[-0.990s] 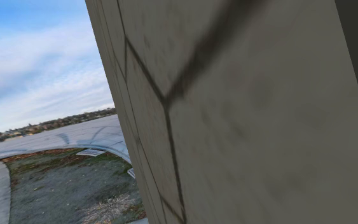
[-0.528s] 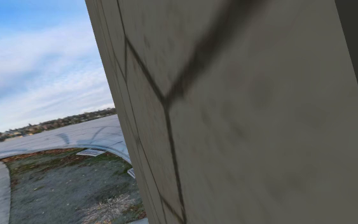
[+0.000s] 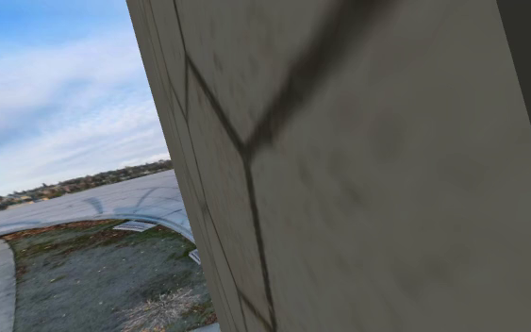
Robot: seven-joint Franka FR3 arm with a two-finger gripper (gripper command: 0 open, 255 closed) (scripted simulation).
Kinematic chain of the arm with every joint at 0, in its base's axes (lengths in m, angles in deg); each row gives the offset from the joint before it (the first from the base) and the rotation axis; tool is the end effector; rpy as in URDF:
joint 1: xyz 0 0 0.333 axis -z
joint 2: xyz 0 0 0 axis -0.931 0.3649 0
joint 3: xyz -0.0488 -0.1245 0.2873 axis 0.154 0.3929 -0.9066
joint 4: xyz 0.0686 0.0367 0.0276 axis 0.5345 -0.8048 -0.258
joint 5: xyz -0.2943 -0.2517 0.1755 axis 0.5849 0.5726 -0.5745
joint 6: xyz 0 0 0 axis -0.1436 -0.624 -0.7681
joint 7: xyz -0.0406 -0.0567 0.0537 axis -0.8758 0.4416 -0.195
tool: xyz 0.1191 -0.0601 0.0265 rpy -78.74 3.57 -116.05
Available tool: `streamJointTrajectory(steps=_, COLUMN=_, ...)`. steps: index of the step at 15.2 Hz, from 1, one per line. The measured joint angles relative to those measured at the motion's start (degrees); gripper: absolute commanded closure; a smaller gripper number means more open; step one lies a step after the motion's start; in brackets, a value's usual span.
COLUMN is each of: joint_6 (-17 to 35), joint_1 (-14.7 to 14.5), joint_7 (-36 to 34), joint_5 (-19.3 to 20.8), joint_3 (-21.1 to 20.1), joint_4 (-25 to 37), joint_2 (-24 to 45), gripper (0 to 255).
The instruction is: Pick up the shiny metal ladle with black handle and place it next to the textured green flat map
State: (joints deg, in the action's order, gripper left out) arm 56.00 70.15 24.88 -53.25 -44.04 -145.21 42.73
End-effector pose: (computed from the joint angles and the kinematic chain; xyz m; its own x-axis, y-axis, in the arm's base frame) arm 0.6527 0.0538 0.2853 0.9622 -0.2475 0.1136 -0.2373 -0.9667 -0.0962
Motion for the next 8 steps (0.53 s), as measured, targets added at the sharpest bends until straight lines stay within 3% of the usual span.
streamJointTrajectory(steps=8, joint_6=-2.75, joint_1=-0.04, joint_7=-0.15, joint_5=-0.13, joint_3=-0.13, joint_4=1.01, joint_2=-1.6, gripper=255)
